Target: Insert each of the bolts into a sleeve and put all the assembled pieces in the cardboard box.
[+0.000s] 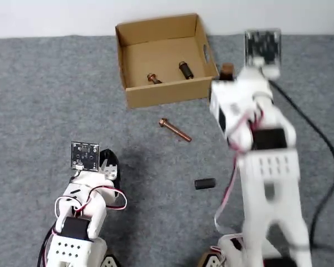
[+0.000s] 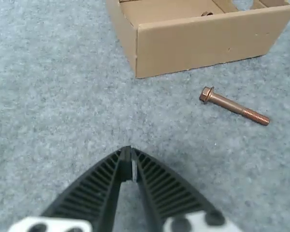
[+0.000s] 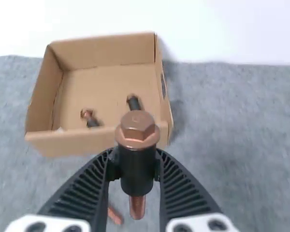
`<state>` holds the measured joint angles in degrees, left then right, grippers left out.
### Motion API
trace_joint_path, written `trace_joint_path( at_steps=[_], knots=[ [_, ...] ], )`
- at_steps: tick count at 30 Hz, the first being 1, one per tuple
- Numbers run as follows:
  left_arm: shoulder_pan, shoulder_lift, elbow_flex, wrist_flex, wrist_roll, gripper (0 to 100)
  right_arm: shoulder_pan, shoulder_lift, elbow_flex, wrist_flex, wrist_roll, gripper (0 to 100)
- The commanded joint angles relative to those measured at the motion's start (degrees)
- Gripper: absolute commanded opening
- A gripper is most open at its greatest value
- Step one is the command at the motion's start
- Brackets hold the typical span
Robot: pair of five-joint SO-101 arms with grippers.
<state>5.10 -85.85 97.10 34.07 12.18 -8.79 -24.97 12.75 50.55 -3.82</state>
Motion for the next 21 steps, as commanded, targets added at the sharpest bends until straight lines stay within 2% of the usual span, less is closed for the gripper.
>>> trace_joint_path(
  at_steps=[1,11,21],
  knots=[
    [-0.35,-0.26,-0.31,0.88,-0.62,0,-0.48,11.47,-13.01,-5.41,-0.26,0.8],
    [0.09,-0.09,-0.31,2.29,-0.26,1,-3.65,41.1,-35.16,-14.29,0.0,0.8],
    [0.0,-0.09,-0.31,2.46,-0.44,1,-5.23,64.31,-53.19,-14.9,9.85,0.9]
  ],
)
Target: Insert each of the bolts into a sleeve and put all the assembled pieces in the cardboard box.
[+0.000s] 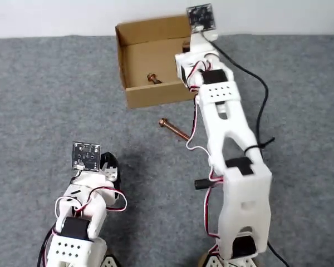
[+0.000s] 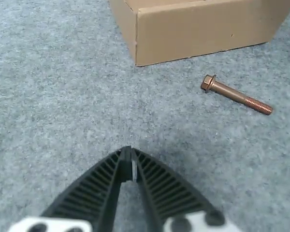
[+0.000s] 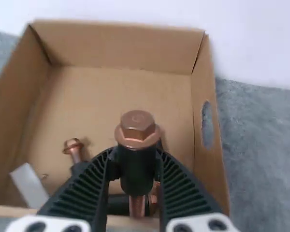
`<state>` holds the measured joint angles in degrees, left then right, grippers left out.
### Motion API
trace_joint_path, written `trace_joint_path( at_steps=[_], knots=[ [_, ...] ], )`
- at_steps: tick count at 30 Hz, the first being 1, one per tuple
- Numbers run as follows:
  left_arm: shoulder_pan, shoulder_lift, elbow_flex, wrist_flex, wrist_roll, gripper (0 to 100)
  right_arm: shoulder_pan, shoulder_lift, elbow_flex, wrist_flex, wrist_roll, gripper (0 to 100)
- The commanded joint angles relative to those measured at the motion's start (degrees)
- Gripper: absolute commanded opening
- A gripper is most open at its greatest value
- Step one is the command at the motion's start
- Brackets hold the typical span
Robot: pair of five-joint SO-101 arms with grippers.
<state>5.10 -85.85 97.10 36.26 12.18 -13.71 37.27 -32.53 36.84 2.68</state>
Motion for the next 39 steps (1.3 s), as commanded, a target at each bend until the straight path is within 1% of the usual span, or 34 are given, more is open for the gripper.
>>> trace_joint_path(
  at_steps=[1,4,8,9,11,16,18,19,22,25,27,31,34,37,39],
  knots=[
    [0.09,-0.09,-0.31,0.26,-0.44,1,-0.22,3.91,-9.58,-1.19,4.66,0.9],
    [0.09,-0.09,-0.31,0.26,-0.44,1,-0.13,7.78,-13.19,-1.01,7.12,2.6],
    [0.09,-0.09,-0.31,0.26,-0.53,1,-0.48,10.59,-16.97,4.53,8.26,13.6],
    [0.09,-0.09,-0.31,0.26,-0.53,1,-0.57,10.95,-17.93,6.37,8.26,15.1],
    [0.09,-0.09,-0.31,0.26,-0.53,1,-0.57,11.47,-19.78,9.71,8.09,14.5],
    [0.09,-0.09,-0.31,0.26,-0.53,1,-0.4,10.77,-21.71,16.66,8.0,9.5],
    [0.09,-0.09,-0.31,0.26,-0.53,1,-0.66,9.63,-23.74,22.2,7.47,6.7],
    [0.09,-0.09,-0.31,0.26,-0.53,1,-1.01,9.01,-24.79,25.1,6.07,5.0],
    [0.0,-0.09,-0.31,0.26,-0.53,1,-1.71,7.16,-28.66,34.42,-0.88,0.8],
    [-0.18,-0.09,-0.31,0.18,-0.53,1,-2.24,5.58,-32.53,44.97,-5.89,1.1],
    [-0.26,-0.18,-0.31,0.09,-0.53,1,-2.59,4.97,-34.81,52.09,-6.95,1.1],
    [-0.35,-0.35,-0.31,0.09,-0.53,1,-2.77,4.62,-38.51,65.45,-6.77,1.5],
    [-0.44,-0.44,-0.31,0.0,-0.62,1,-2.24,3.74,-39.21,66.07,-4.04,1.3],
    [-0.53,-0.44,-0.22,0.0,-0.62,1,-2.77,1.01,-38.51,66.07,3.87,1.3],
    [-1.85,-0.44,-0.22,-0.18,-0.62,1,-3.38,-1.63,-36.31,66.15,8.18,1.1]
  ],
)
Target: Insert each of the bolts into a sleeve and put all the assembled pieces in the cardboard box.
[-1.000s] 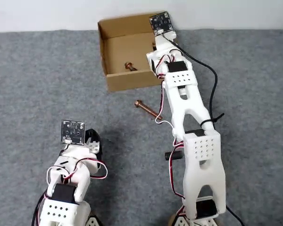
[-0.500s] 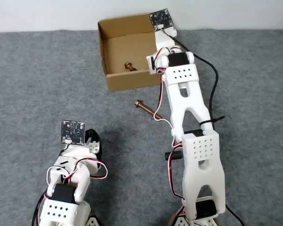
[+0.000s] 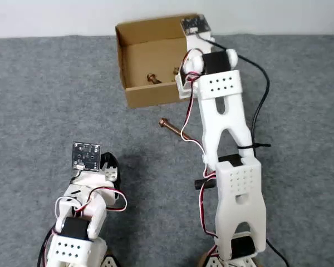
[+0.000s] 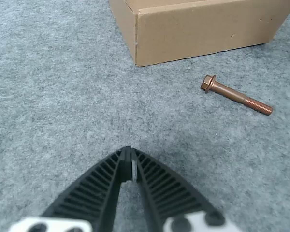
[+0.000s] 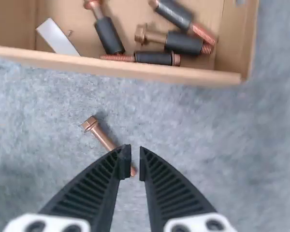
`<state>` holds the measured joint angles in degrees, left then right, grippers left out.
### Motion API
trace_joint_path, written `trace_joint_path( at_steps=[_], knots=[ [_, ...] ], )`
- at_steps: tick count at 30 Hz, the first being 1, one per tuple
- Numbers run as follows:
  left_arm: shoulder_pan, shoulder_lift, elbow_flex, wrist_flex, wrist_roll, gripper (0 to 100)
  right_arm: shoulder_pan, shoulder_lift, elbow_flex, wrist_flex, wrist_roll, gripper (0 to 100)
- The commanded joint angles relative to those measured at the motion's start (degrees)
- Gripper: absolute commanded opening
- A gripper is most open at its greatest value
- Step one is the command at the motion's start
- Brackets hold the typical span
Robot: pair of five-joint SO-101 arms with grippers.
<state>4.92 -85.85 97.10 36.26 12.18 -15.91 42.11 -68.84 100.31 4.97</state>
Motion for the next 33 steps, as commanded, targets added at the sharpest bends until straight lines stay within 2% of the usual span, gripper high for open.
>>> trace_joint_path(
  at_steps=[1,6,9,11,17,21,27,33],
  knots=[
    [-2.55,-0.44,-0.22,-0.88,-0.62,1,-1.36,-8.13,1.67,2.77,6.95,1.1],
    [-4.4,-0.44,-0.22,-2.81,-0.62,1,-1.71,-21.76,21.71,2.77,7.38,1.4],
    [-4.57,-0.44,-0.22,-2.81,-0.62,1,-1.8,-32.31,38.33,2.68,11.25,1.4],
    [-4.57,-0.44,-0.22,-2.81,-0.62,1,-1.63,-39.08,48.44,2.68,16.35,1.5],
    [-4.66,-0.44,-0.22,-2.81,-0.62,1,-1.71,-54.46,71.21,2.42,38.59,1.5],
    [-4.66,-0.44,-0.22,-2.81,-0.62,1,-1.36,-56.31,80.35,2.51,43.78,4.3],
    [-5.01,-0.44,-0.22,-2.9,-0.62,1,-2.33,-56.22,88.18,-0.48,51.52,19.7],
    [-7.12,-0.53,-0.22,-4.84,-0.53,1,-2.68,-56.22,96.26,-9.54,55.3,20.2]
  ],
)
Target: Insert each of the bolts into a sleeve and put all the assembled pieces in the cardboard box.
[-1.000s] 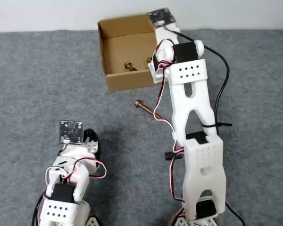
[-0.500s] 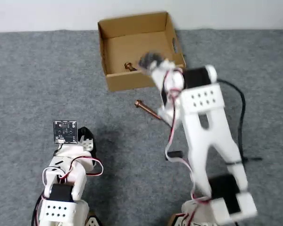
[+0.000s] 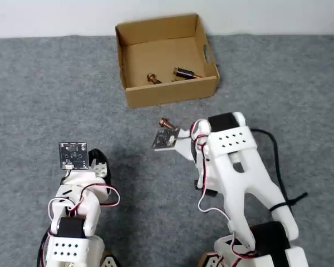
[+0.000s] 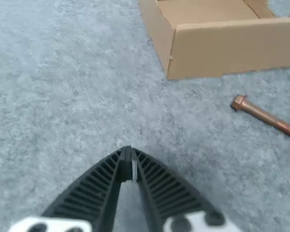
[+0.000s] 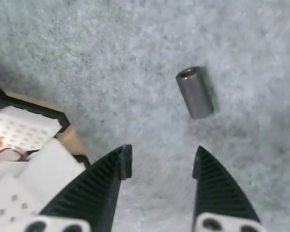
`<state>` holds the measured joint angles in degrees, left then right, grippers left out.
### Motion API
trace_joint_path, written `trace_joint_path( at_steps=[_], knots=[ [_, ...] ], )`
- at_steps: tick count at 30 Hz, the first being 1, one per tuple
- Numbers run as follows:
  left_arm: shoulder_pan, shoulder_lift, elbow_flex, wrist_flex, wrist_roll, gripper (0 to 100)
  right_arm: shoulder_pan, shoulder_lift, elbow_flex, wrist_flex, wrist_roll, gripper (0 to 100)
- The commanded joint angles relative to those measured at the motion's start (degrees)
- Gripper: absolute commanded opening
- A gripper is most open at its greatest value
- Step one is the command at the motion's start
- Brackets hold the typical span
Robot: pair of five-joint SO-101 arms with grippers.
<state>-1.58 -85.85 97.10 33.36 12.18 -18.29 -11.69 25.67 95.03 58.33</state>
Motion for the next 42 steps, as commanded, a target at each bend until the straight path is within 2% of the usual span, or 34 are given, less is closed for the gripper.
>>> trace_joint_path(
  at_steps=[1,9,15,21,23,32,37,42],
  knots=[
    [-0.53,-0.53,-0.22,-1.85,-0.53,1,-0.31,-2.42,3.08,-6.2,2.37,20.2],
    [-0.44,-0.53,-0.22,-1.85,-0.53,1,-0.4,-1.54,12.75,-23.87,2.99,20.2],
    [-0.44,-0.53,-0.22,-1.85,-0.53,1,-0.57,8.75,12.31,-29.05,2.81,19.9],
    [-0.35,-0.44,-0.22,-1.85,-0.53,1,-1.01,17.01,7.74,-28.44,2.64,4.2],
    [-0.35,-0.44,-0.22,-1.85,-0.53,1,-1.27,17.01,6.59,-26.51,1.76,0.7],
    [-0.26,-0.09,-0.22,-2.02,-0.53,1,-3.47,7.78,-5.19,-9.8,-14.95,0.9],
    [-0.26,-0.09,-0.22,-1.76,-0.53,1,-3.38,0.84,-8.88,-0.84,-19.78,0.9],
    [-0.18,-0.09,-0.22,-1.67,-0.53,1,-2.95,-5.23,-9.05,5.14,-35.6,0.9]
  ],
)
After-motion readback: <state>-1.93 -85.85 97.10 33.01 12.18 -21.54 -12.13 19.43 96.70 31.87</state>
